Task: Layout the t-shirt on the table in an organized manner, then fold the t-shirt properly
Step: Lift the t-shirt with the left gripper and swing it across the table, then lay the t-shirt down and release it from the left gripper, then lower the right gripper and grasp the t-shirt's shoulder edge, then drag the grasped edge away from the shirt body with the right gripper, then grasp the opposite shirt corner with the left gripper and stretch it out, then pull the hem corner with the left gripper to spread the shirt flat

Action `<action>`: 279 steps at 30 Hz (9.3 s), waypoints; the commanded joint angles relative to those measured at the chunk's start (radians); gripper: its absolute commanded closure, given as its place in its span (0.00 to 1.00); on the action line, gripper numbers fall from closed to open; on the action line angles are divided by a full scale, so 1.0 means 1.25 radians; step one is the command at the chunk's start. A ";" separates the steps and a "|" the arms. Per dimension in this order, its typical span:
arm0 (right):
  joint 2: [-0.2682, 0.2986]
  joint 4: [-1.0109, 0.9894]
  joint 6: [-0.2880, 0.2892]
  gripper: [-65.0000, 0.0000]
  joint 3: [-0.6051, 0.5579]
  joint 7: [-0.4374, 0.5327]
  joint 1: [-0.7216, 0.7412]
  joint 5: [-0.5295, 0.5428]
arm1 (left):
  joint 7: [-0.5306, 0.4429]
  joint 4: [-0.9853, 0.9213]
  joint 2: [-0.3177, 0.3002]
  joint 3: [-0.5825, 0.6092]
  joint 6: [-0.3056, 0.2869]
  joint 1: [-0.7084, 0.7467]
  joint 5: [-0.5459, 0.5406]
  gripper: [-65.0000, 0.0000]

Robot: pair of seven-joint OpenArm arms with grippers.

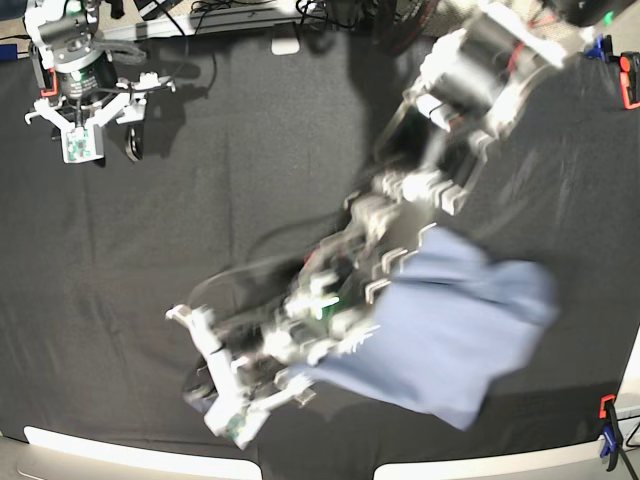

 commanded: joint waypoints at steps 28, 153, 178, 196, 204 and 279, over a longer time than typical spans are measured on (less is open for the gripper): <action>-0.005 0.013 0.003 0.56 0.003 0.008 0.017 0.027 | 0.015 -0.028 0.020 0.003 -0.204 -0.175 -0.132 0.51; 0.327 0.019 0.122 1.00 -0.104 -0.351 -0.023 -0.451 | 0.111 0.188 -0.323 -0.509 -0.283 0.515 -0.092 0.61; 0.334 0.019 0.128 1.00 -0.104 -0.228 -0.021 -0.458 | 0.368 0.430 -0.576 -0.767 -0.289 0.773 -0.315 1.00; 0.363 0.019 0.271 1.00 -0.104 -0.242 -0.021 -0.412 | 0.445 0.430 -0.608 -0.934 -0.401 0.977 -0.485 0.96; 0.378 0.020 0.269 0.54 -0.104 -0.266 -0.020 -0.299 | 0.427 0.430 -0.612 -0.934 -0.402 0.929 -0.484 0.52; 0.062 -0.100 0.143 0.54 -0.033 -0.174 0.228 -0.087 | -0.376 -0.669 -0.424 -0.413 -0.110 -0.145 0.001 0.63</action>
